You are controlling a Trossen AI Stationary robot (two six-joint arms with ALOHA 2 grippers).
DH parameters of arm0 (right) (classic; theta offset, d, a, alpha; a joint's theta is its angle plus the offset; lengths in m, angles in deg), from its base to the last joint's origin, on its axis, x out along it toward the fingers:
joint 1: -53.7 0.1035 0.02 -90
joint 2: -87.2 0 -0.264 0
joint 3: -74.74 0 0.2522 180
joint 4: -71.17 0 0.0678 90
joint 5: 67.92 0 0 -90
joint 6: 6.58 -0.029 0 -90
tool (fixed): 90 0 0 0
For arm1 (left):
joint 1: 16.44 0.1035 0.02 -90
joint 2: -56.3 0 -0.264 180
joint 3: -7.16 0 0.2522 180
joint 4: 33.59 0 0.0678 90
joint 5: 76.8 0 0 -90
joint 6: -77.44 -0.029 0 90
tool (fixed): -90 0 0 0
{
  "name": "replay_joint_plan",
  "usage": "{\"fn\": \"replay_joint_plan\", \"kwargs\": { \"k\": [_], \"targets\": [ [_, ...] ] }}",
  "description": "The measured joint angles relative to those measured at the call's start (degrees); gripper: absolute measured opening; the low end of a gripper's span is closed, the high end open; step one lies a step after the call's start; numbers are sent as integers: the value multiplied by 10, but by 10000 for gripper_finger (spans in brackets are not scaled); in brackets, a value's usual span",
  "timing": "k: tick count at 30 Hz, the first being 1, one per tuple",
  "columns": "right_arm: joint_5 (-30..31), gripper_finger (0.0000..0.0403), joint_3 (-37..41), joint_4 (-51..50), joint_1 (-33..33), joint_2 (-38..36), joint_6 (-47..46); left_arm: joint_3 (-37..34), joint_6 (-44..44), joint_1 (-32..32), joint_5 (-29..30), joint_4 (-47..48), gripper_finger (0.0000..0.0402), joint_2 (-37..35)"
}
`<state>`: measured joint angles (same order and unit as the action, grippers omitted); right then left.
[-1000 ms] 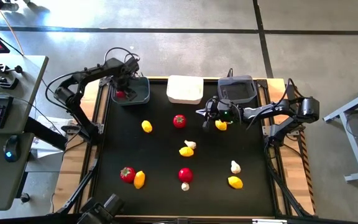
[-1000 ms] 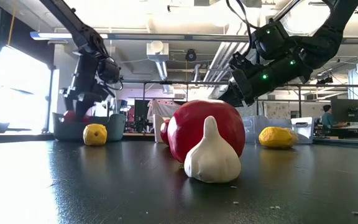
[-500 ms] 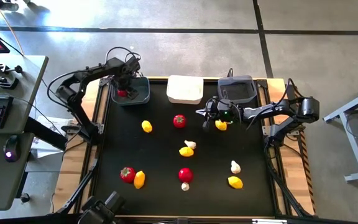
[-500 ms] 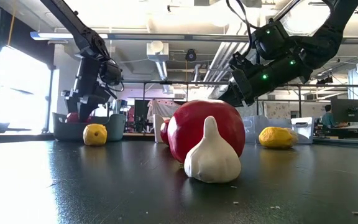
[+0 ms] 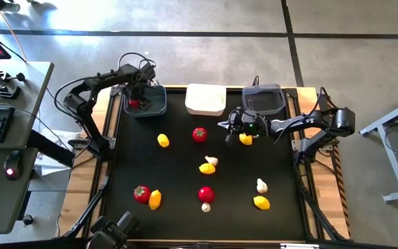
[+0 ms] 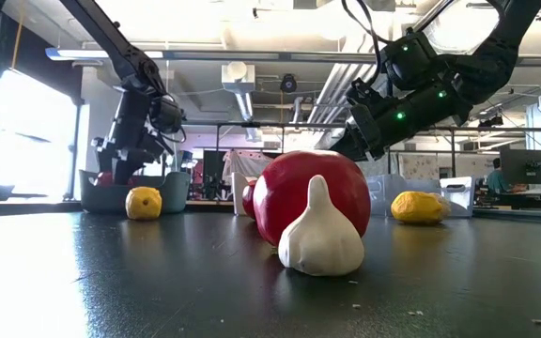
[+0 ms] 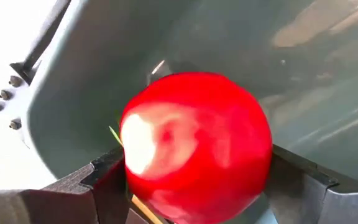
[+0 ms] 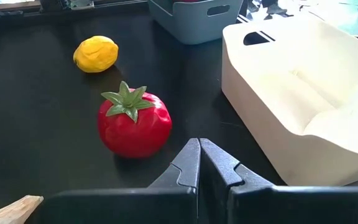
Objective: Sort produce into baskets
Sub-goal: Put the top left red tomato into the gray bin
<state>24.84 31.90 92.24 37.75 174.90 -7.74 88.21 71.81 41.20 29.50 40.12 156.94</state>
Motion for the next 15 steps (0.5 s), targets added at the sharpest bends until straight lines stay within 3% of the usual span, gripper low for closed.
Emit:
{"fn": "replay_joint_plan", "kwargs": {
  "k": [5, 10, 15],
  "targets": [
    [0, 0, 0, 0, 0, 0, -3, 0, -30, -4, 34, -9, 289, 0],
    [0, 0, 0, 0, 0, 0, -3, 0, -49, -21, 118, -17, 289, 0],
    [0, 0, 0, 0, 0, 0, -3, 0, -70, -37, 80, -11, 289, 0]
  ]
}}
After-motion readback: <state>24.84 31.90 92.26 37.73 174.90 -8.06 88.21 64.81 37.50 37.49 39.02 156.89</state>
